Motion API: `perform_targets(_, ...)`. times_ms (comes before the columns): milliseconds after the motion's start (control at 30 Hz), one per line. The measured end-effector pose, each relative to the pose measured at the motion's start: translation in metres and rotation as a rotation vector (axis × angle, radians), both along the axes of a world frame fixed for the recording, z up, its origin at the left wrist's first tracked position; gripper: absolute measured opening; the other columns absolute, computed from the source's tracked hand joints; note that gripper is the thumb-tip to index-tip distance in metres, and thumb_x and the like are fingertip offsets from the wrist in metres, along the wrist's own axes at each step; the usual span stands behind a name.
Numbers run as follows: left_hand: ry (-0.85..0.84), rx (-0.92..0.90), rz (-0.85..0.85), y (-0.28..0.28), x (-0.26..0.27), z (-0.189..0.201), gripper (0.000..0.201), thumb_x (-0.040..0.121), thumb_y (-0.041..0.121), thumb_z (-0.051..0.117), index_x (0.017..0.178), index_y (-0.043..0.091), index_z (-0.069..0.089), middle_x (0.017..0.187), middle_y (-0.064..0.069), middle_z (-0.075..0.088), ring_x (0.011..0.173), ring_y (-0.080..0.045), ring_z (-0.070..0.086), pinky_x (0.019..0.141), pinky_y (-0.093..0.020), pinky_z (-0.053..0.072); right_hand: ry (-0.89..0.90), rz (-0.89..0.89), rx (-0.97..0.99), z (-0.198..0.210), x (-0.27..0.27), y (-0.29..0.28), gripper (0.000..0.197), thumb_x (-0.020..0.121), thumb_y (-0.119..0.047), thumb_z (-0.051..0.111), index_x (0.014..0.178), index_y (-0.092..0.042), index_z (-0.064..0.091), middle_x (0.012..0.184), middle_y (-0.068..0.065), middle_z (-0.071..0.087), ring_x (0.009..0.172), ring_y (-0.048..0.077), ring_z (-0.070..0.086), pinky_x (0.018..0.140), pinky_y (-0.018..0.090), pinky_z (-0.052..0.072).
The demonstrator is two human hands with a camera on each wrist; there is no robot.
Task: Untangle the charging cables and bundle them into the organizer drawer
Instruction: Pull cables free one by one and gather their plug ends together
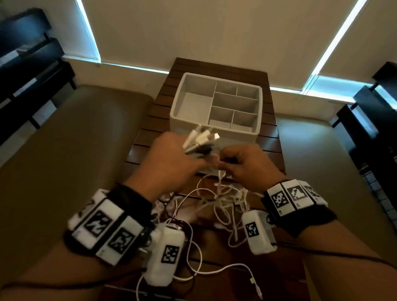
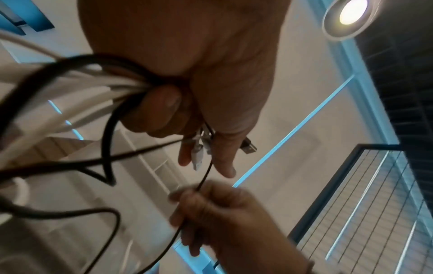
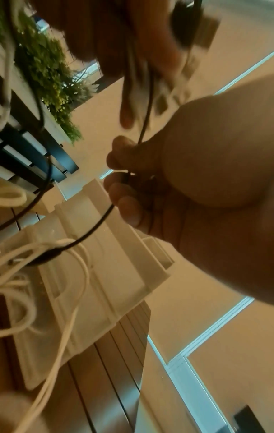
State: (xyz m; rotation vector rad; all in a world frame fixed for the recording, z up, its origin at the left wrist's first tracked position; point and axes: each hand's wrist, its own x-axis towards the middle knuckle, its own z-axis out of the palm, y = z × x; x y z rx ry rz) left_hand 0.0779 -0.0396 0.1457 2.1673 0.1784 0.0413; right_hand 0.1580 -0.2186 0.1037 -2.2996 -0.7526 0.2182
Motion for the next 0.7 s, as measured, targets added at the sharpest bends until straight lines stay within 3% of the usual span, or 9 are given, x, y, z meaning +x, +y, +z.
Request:
perform_targets(100,0.034,-0.045,-0.004,-0.011,0.004,-0.015,0.021,0.079,0.032,0.079,0.067,0.022,0.065,0.057,0.004,0.061,0.049,-0.008,0.052,0.042,-0.017,0.036,-0.081,0.026,-0.007,-0.005,-0.001,0.004,0.012,0.088,-0.021,0.067,0.095,-0.012,0.072,0.080,-0.003,0.069,0.072,0.012,0.062,0.068,0.033,0.050)
perform_targets(200,-0.044,-0.143,0.087,-0.007,0.003,-0.011,0.022,0.082,0.027,0.077,0.065,0.022,0.063,0.046,0.009,0.055,0.039,-0.001,0.043,0.038,-0.014,0.033,0.019,-0.016,-0.079,-0.019,-0.002,-0.006,0.010,0.090,-0.022,0.064,0.088,-0.013,0.068,0.075,-0.005,0.064,0.071,0.013,0.061,0.072,0.038,0.053)
perform_targets(267,-0.102,-0.112,0.078,-0.002,0.002,-0.006,0.015,0.083,0.030,0.075,0.074,0.019,0.069,0.057,0.006,0.063,0.047,-0.002,0.051,0.046,-0.018,0.039,0.114,-0.038,-0.099,-0.029,-0.003,-0.011,0.008,0.090,-0.019,0.064,0.093,-0.013,0.068,0.079,-0.008,0.064,0.077,0.011,0.061,0.079,0.038,0.054)
perform_targets(333,-0.125,-0.041,0.042,0.003,-0.002,-0.001,0.013,0.084,0.029,0.075,0.079,0.017,0.071,0.065,-0.001,0.066,0.052,-0.005,0.052,0.049,-0.020,0.040,0.108,-0.075,-0.058,-0.034,-0.001,-0.012,0.008,0.090,-0.017,0.064,0.095,-0.014,0.068,0.080,-0.011,0.062,0.076,0.006,0.058,0.078,0.033,0.051)
perform_targets(400,-0.142,-0.032,0.044,0.006,-0.006,0.002,0.011,0.083,0.024,0.074,0.077,0.015,0.071,0.064,-0.004,0.064,0.051,-0.005,0.049,0.047,-0.018,0.037,-0.006,-0.151,0.008,-0.031,0.003,-0.008,0.007,0.090,-0.016,0.063,0.095,-0.014,0.068,0.083,-0.009,0.062,0.077,0.006,0.058,0.074,0.029,0.050)
perform_targets(500,-0.148,-0.065,0.064,0.010,-0.009,0.007,0.012,0.083,0.020,0.074,0.073,0.015,0.070,0.060,-0.003,0.063,0.051,-0.003,0.047,0.048,-0.019,0.037,-0.117,-0.207,0.138,-0.022,0.007,-0.004,0.005,0.088,-0.017,0.064,0.090,-0.014,0.067,0.088,-0.004,0.061,0.079,0.012,0.059,0.072,0.031,0.051)
perform_targets(600,-0.159,-0.101,0.102,0.014,-0.010,0.014,0.021,0.083,0.018,0.074,0.064,0.019,0.066,0.050,0.006,0.058,0.047,0.000,0.048,0.044,-0.012,0.036,-0.116,-0.160,-0.029,-0.025,0.007,-0.005,0.007,0.088,-0.025,0.065,0.087,-0.018,0.064,0.090,-0.003,0.057,0.080,0.012,0.054,0.072,0.028,0.046)
perform_targets(700,-0.180,-0.128,0.102,0.014,-0.010,0.017,0.009,0.084,0.019,0.074,0.080,0.011,0.073,0.070,-0.011,0.067,0.056,-0.014,0.056,0.051,-0.023,0.046,-0.038,-0.208,0.014,-0.024,0.008,-0.006,0.008,0.092,-0.026,0.059,0.092,-0.019,0.055,0.085,-0.001,0.060,0.075,0.016,0.058,0.067,0.031,0.048)
